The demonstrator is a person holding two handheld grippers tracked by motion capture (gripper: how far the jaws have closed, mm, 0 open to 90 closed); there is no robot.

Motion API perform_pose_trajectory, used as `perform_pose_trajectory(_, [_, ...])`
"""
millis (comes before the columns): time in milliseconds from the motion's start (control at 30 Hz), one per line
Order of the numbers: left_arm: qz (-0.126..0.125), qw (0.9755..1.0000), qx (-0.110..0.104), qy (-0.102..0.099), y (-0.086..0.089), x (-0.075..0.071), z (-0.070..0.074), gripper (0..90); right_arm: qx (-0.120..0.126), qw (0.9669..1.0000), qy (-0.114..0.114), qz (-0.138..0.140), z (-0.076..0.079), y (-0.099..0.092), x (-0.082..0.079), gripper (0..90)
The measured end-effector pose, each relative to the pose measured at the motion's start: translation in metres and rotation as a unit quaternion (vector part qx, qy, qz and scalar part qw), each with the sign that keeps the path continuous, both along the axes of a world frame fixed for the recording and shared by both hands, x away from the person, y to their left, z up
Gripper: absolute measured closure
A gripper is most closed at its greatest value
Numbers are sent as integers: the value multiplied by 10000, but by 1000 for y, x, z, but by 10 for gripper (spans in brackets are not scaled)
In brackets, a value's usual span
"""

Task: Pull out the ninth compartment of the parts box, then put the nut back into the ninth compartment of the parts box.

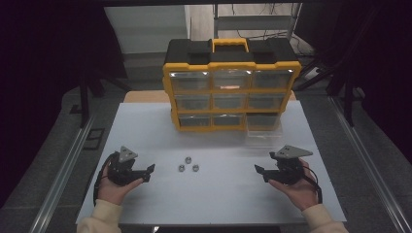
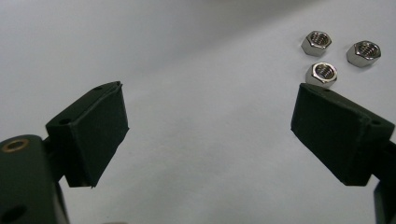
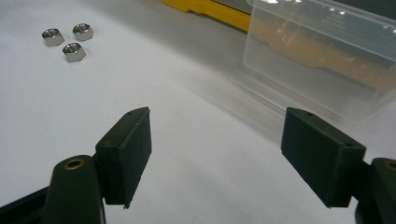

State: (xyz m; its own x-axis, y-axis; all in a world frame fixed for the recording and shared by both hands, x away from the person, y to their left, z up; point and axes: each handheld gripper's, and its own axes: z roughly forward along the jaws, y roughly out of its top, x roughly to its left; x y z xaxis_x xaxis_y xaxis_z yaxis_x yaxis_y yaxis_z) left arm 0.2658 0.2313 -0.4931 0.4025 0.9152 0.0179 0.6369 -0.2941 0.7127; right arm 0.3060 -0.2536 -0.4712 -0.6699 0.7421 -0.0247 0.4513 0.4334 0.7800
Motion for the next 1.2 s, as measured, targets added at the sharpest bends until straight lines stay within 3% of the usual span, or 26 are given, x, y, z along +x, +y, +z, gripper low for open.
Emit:
perform_pose_trajectory(333, [-62,10000,9,-10,-2,0,0,115,-20,9998,165,109,-4,2,0,227])
perform_pose_trajectory(1200, [-52,10000,21,-6,0,-3,0,114,-32,9997,157,202,-2,4,7,220])
